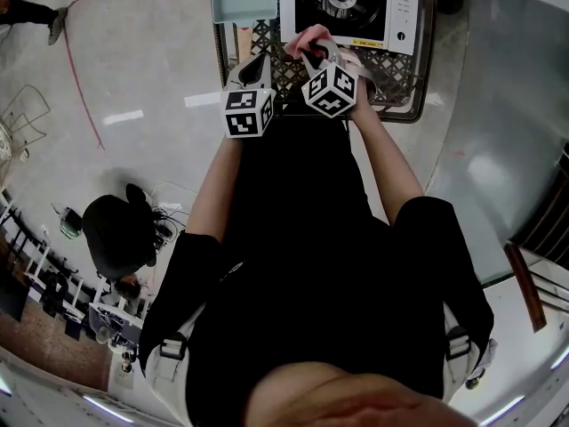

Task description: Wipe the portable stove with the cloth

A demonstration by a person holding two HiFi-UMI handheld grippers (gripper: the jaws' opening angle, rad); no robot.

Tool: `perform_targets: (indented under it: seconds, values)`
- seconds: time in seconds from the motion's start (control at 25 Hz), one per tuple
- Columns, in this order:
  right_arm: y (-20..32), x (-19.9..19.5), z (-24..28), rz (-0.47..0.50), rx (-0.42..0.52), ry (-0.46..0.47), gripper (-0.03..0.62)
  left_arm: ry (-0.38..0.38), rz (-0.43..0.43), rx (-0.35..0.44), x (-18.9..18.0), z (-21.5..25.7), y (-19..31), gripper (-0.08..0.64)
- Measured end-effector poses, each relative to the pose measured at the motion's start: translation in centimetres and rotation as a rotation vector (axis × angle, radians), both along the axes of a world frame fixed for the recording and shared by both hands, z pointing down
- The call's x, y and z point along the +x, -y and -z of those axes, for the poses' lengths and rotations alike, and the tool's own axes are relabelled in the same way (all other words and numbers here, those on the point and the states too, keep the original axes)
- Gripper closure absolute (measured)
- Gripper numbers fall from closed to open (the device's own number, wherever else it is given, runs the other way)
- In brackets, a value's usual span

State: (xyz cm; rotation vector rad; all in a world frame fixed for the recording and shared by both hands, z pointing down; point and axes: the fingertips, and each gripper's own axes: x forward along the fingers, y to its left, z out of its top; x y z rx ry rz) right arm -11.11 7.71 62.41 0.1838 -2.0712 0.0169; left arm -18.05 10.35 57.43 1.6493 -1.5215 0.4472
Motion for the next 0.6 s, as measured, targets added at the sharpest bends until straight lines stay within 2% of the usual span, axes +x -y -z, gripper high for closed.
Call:
perform_targets:
  seconds: [0.36, 0.6]
  values:
    - [-0.7, -2.0, 0.0, -0.018, -0.025, 0.018, 0.512, 0.002, -0.011, -0.005, -1.4, -0.2, 0.4, 0.56]
    - [-0.3, -3.5, 0.4, -0.165, -0.149, 0.098, 0.512, 0.031, -0.067, -0.02, -2.2, -0.2, 1.0, 0.56]
